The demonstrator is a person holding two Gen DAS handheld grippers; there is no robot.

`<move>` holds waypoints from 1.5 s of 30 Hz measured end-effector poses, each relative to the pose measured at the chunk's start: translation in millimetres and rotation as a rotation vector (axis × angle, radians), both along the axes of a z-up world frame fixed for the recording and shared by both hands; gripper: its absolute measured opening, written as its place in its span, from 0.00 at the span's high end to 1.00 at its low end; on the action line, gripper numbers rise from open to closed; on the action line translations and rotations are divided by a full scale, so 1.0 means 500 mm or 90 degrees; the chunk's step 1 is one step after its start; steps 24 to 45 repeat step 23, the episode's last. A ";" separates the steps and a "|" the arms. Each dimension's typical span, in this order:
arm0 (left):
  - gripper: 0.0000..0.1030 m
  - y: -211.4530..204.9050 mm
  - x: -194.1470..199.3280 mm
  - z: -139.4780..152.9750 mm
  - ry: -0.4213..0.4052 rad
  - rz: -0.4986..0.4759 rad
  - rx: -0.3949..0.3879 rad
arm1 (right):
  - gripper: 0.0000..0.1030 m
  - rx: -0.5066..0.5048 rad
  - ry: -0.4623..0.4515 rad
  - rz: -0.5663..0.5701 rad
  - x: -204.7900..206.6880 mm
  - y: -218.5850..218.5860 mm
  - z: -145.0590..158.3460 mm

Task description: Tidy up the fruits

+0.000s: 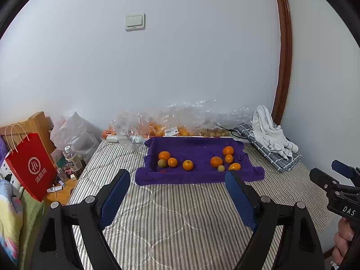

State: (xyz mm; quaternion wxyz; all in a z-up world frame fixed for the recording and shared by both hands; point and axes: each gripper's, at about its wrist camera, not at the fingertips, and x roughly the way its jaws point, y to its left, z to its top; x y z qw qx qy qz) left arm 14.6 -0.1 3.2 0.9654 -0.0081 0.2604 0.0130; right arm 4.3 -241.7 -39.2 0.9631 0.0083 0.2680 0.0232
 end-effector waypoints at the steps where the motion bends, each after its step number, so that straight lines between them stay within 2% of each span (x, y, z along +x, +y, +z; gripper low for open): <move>1: 0.17 -0.002 0.001 0.001 0.000 0.000 0.000 | 0.08 -0.001 0.001 -0.001 0.000 0.000 0.000; 45: 0.17 -0.007 0.004 0.006 -0.001 -0.001 0.006 | 0.08 -0.006 -0.004 0.006 -0.002 0.007 0.004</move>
